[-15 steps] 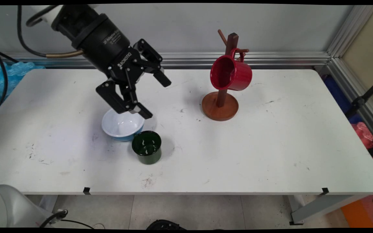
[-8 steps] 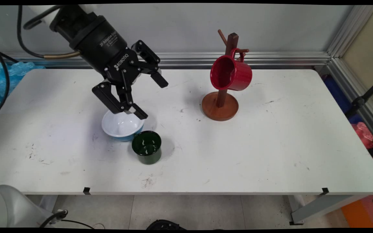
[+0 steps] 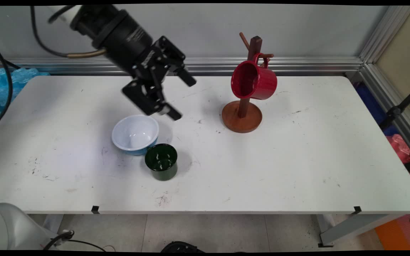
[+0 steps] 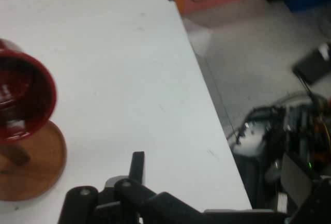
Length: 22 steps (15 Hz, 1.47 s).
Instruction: Pick up the red mug from the rack
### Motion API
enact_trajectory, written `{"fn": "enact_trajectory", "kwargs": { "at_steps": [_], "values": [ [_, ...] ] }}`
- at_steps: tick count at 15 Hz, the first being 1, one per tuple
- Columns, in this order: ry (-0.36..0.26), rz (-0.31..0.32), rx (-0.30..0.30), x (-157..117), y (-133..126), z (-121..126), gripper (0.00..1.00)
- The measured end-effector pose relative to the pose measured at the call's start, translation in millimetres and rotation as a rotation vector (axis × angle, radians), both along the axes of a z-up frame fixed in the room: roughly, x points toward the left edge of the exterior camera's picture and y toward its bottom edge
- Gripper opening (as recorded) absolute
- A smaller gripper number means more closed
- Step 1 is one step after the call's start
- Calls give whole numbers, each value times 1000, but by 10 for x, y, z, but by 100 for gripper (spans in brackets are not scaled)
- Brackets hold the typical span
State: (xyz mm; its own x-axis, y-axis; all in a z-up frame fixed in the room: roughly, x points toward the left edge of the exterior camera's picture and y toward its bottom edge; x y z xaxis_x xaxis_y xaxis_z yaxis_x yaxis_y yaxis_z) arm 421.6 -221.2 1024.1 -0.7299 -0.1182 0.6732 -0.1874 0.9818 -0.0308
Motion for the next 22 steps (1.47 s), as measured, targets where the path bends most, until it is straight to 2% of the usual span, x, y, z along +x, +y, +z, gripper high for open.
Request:
{"fn": "enact_trajectory", "kwargs": {
  "at_steps": [3, 8, 14, 18, 22],
  "values": [
    [31, 136, 36, -152, -99, -34, 100],
    [53, 361, 90, -406, -416, -239, 100],
    [81, 574, 148, -725, -795, -566, 100],
    [108, 654, 188, -934, -982, -732, 100],
    [132, 692, 240, -1128, -1049, -841, 100]
  ]
}}
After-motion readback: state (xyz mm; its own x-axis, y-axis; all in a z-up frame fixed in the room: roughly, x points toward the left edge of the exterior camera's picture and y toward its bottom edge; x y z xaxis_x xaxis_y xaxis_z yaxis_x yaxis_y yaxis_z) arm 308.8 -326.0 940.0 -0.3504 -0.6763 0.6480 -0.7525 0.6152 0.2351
